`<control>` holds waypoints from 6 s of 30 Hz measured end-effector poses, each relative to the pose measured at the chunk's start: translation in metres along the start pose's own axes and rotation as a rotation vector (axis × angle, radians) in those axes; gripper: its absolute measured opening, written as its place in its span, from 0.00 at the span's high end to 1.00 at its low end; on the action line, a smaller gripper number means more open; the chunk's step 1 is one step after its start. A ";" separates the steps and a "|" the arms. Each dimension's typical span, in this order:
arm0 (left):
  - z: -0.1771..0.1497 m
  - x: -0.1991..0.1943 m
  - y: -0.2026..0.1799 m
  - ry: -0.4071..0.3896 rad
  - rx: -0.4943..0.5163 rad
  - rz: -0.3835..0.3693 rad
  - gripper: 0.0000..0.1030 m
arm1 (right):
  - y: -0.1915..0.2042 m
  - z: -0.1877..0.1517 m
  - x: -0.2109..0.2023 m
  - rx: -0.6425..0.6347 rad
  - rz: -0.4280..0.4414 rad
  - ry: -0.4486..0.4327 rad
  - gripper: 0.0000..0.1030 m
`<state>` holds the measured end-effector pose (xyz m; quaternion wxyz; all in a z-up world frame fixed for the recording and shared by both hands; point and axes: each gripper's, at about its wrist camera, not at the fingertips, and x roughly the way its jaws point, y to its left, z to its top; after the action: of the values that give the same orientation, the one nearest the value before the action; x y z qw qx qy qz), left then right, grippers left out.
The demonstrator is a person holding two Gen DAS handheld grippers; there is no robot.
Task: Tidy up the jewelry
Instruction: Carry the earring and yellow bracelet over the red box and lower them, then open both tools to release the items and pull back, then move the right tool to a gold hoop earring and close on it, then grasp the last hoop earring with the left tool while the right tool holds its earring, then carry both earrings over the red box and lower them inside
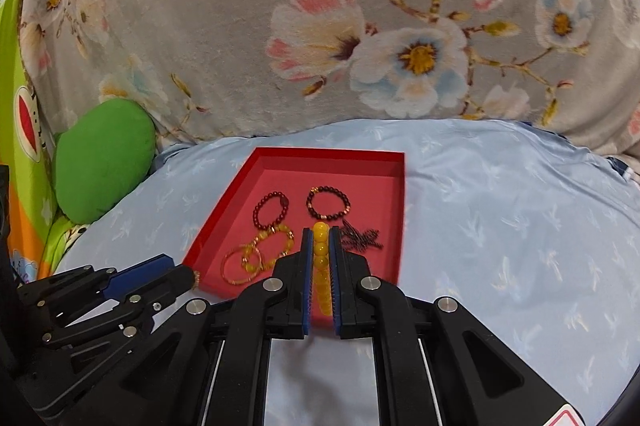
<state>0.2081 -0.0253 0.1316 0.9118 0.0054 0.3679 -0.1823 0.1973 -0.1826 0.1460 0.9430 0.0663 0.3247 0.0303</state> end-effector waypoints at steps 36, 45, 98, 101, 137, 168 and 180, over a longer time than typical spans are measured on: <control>0.009 0.104 0.004 0.079 0.018 0.081 0.58 | -0.019 -0.001 0.092 0.016 -0.066 0.051 0.52; -0.004 0.060 -0.014 0.055 0.043 0.063 0.54 | -0.013 -0.016 0.043 0.048 -0.050 0.027 0.49; -0.211 -0.051 -0.008 0.192 -0.019 0.101 0.54 | 0.016 -0.231 -0.061 -0.042 -0.079 0.242 0.71; -0.210 -0.049 -0.007 0.195 -0.024 0.101 0.54 | 0.020 -0.232 -0.060 -0.060 -0.086 0.239 0.78; -0.166 0.007 -0.032 0.194 0.009 0.088 0.79 | -0.005 -0.215 -0.050 0.029 -0.059 0.239 0.84; -0.163 -0.065 -0.004 0.127 -0.087 0.025 0.84 | 0.021 -0.185 -0.093 -0.005 -0.009 0.130 0.84; -0.089 -0.072 -0.009 0.021 -0.043 0.026 0.84 | 0.016 -0.103 -0.081 -0.004 0.003 0.020 0.84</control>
<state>0.0976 0.0027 0.1164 0.9102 -0.0076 0.3810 -0.1624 0.0701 -0.1639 0.1171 0.9398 0.0643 0.3341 0.0329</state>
